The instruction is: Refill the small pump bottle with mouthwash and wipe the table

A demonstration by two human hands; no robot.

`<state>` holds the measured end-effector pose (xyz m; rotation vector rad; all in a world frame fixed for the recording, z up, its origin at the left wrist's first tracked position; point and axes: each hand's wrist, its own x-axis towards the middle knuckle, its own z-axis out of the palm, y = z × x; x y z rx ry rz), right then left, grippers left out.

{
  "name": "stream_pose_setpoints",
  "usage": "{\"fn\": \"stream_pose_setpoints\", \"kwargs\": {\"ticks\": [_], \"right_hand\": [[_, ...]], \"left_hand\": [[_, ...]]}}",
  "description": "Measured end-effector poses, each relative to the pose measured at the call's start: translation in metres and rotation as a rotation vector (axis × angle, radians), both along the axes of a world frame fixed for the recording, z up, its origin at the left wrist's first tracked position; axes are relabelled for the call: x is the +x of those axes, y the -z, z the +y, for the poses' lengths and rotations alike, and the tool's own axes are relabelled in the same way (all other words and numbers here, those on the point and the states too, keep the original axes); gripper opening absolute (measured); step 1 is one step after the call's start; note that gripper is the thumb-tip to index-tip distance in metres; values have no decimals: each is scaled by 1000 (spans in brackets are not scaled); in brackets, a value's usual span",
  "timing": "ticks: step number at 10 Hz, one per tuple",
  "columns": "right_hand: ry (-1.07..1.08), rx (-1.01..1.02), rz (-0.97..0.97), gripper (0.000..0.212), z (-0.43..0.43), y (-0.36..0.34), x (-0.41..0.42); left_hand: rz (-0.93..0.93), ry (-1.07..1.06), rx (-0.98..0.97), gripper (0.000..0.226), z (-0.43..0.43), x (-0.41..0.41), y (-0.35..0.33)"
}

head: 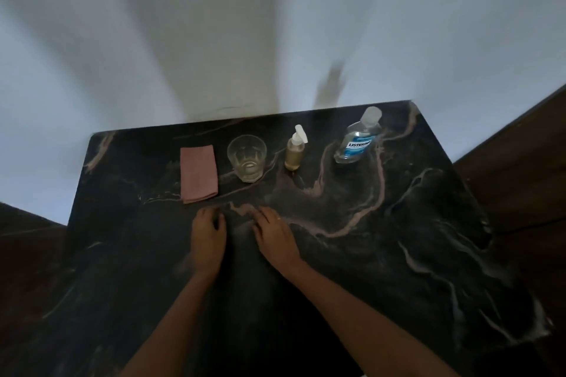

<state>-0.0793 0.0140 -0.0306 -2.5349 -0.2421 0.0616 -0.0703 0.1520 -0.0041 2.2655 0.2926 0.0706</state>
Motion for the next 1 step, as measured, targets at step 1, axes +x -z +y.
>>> {"fn": "stream_pose_setpoints", "kwargs": {"ticks": [1], "right_hand": [[82, -15, 24, 39, -26, -1, -16]], "left_hand": [[-11, 104, -21, 25, -28, -21, -3]]}}
